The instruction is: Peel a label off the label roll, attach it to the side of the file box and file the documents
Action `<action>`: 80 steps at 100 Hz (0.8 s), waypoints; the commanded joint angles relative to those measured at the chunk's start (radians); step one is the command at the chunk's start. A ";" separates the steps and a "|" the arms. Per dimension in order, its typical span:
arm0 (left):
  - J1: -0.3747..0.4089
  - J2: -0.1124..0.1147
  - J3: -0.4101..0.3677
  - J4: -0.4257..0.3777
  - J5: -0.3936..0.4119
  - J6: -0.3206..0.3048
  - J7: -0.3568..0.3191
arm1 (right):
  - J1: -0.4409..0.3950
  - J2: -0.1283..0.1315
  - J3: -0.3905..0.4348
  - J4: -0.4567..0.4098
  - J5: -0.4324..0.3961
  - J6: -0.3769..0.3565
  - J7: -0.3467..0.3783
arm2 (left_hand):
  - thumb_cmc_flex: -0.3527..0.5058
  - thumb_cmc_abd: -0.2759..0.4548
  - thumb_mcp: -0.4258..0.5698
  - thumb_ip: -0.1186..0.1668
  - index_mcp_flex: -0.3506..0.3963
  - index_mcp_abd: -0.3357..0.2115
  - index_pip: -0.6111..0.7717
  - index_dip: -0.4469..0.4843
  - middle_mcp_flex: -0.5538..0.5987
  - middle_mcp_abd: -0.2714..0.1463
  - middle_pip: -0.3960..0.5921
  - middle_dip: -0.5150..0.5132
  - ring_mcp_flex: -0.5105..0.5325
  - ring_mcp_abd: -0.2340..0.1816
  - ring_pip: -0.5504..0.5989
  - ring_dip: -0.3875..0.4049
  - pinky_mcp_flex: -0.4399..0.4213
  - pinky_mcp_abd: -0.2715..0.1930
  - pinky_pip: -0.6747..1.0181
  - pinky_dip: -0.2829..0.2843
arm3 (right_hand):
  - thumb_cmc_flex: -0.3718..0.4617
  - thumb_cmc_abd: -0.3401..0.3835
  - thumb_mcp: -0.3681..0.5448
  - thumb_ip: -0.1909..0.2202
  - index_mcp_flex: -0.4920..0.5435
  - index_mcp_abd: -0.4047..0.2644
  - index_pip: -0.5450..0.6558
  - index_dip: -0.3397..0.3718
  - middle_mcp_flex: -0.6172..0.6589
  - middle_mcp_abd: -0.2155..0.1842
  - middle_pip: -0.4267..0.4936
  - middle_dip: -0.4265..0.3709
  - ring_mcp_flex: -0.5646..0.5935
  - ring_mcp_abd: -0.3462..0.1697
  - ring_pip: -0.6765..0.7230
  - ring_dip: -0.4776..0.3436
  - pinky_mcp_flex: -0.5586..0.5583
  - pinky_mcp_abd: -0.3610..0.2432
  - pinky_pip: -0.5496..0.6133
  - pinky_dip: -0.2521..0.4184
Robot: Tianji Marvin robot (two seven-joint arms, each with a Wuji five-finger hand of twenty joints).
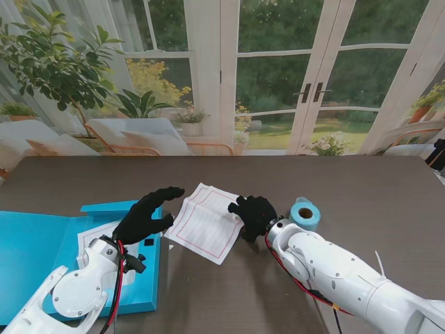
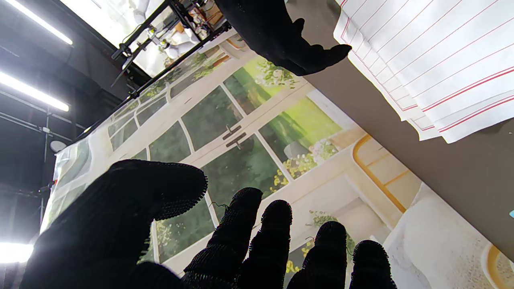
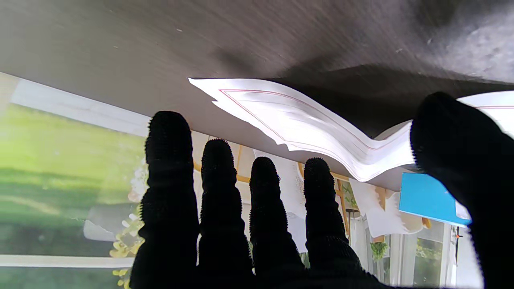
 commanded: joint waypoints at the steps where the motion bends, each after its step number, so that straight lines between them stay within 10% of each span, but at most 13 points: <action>1: -0.002 -0.002 0.004 0.000 -0.008 0.007 -0.023 | 0.011 -0.018 -0.017 0.021 0.009 0.003 0.005 | -0.010 0.003 0.008 -0.003 0.017 0.004 -0.007 0.000 0.004 -0.005 0.002 0.001 -0.010 -0.014 -0.012 -0.010 -0.007 -0.031 -0.029 -0.004 | 0.026 -0.013 0.033 -0.015 -0.041 -0.015 0.000 -0.003 -0.039 -0.013 0.021 0.006 -0.023 0.001 0.010 -0.010 -0.454 -0.011 0.028 -0.006; 45: 0.001 -0.004 0.011 -0.008 -0.028 0.027 -0.026 | 0.053 -0.091 -0.109 0.163 0.082 -0.010 -0.051 | -0.010 0.021 0.005 -0.007 0.023 0.007 -0.008 -0.001 0.009 0.000 0.001 0.001 -0.002 -0.010 -0.010 -0.010 -0.005 -0.028 -0.028 -0.004 | 0.091 0.059 0.051 -0.004 -0.026 -0.063 0.009 -0.001 -0.008 -0.016 0.029 0.002 0.002 -0.002 0.022 -0.010 -0.439 -0.011 0.043 -0.014; 80: -0.004 -0.006 0.020 -0.006 -0.058 0.051 -0.035 | 0.051 -0.110 -0.117 0.204 0.111 -0.049 -0.074 | -0.010 0.041 0.001 -0.013 0.026 0.012 -0.010 -0.002 0.010 0.006 -0.002 0.001 -0.001 -0.006 -0.010 -0.010 -0.006 -0.026 -0.028 -0.004 | 0.007 0.471 0.006 0.038 0.040 -0.156 -0.002 0.002 0.053 -0.027 0.036 -0.002 0.039 -0.014 0.035 -0.010 -0.424 -0.019 0.061 -0.024</action>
